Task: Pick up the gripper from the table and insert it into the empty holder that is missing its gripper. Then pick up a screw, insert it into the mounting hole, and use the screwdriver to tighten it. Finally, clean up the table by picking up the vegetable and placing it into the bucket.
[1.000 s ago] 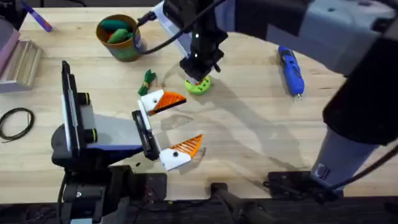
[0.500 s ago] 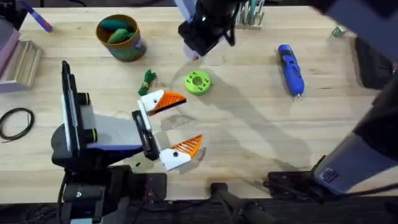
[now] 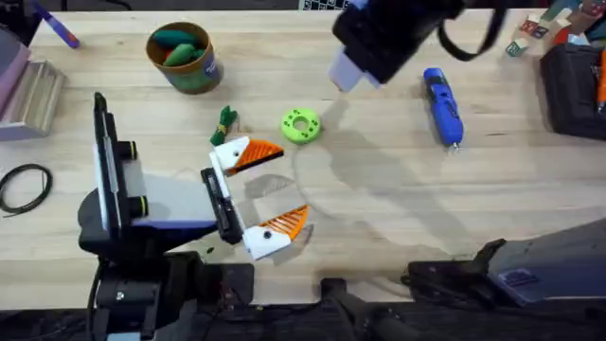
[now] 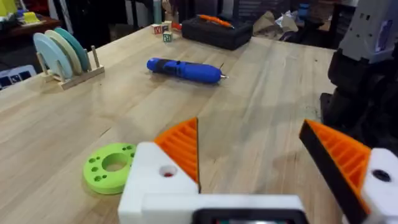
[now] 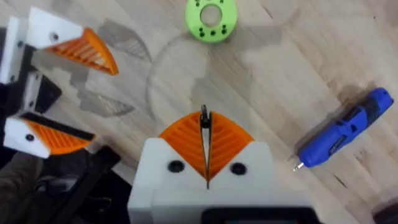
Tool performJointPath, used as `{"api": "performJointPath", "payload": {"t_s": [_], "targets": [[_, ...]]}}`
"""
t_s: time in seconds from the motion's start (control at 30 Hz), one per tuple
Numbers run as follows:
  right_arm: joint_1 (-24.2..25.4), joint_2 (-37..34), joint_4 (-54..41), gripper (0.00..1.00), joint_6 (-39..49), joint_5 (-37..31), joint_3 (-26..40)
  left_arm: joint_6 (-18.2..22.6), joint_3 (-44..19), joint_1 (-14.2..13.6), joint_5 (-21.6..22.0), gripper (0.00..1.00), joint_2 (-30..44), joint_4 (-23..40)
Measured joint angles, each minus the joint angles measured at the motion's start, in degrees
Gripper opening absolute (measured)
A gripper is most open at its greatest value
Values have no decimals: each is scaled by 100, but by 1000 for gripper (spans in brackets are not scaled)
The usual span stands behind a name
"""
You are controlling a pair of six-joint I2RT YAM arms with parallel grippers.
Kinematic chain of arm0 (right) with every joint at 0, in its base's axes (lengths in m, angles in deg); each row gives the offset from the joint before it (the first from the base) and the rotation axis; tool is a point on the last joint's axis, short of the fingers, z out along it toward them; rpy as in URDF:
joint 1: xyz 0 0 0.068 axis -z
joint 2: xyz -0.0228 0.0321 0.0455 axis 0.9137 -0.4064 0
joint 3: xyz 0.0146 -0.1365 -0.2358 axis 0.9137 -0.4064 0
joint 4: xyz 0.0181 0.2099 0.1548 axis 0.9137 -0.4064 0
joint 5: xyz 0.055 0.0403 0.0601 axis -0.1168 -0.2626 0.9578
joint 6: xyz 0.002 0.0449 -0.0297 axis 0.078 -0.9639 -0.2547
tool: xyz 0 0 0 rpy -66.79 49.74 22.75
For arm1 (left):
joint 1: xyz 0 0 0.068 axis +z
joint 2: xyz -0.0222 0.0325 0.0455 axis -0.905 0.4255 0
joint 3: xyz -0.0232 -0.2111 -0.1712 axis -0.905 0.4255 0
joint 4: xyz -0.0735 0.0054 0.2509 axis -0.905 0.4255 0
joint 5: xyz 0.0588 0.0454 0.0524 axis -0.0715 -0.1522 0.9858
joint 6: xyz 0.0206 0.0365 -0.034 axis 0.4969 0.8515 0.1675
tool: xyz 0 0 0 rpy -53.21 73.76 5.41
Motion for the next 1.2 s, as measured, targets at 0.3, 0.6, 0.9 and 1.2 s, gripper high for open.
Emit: {"api": "performJointPath", "payload": {"t_s": [0.3, 0.6, 0.9, 1.2], "targets": [[-180, 11, 11, 6, 71, -2, 0, 11, 0, 0, 0, 985, -2, 0], [-740, 9, 662, 6, 701, 54, 1, 13, 0, 0, 0, 985, -1, 0], [-1647, -66, 705, 6, 1784, 130, 0, 13, 0, 0, 0, 985, 0, -2], [-2088, -77, 1029, 6, 2391, 131, 0, 13, 0, 0, 0, 985, -2, 0]]}}
